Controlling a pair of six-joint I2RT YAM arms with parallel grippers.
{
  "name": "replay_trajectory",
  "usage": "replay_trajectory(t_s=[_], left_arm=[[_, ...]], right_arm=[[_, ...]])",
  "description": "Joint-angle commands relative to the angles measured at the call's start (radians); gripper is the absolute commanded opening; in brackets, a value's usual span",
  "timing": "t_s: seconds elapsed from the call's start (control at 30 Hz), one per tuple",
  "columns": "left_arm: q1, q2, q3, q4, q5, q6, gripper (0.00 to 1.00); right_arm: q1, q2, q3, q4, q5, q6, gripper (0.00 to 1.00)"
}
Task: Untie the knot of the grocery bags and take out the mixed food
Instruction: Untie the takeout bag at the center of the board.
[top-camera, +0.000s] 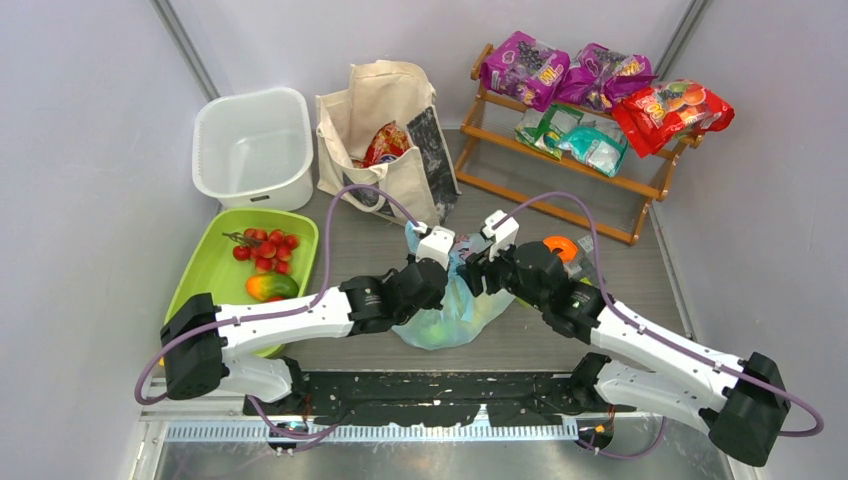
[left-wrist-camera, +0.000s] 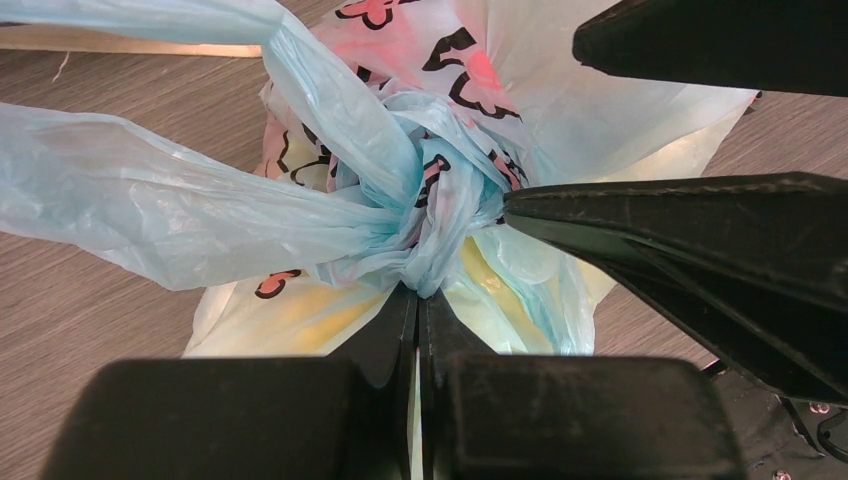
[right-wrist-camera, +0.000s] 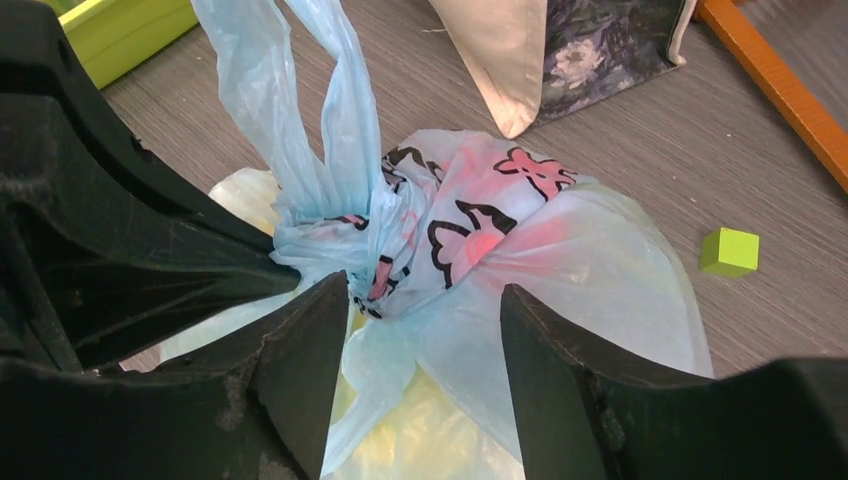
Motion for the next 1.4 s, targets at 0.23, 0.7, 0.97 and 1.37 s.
replay_trajectory(t_s=[0.23,0.7,0.97,1.37], left_arm=[[-0.002,-0.022,0.022,0.013,-0.037,0.033,0.0],[-0.002,-0.017,0.033,0.007,-0.038,0.039,0.0],[-0.002,-0.017,0.034,0.005,-0.039,0.038,0.0],[0.011,-0.048,0.009,0.001,-0.053,0.04,0.0]], right_arm=[[0.005,0.052,0.002,0.108,-0.053,-0.004,0.58],[0.006,0.035,-0.055,0.12,-0.03,0.008,0.57],[0.005,0.057,-0.047,0.153,-0.022,-0.003,0.28],[0.002,-0.021,-0.082,0.154,0.125,0.035,0.05]])
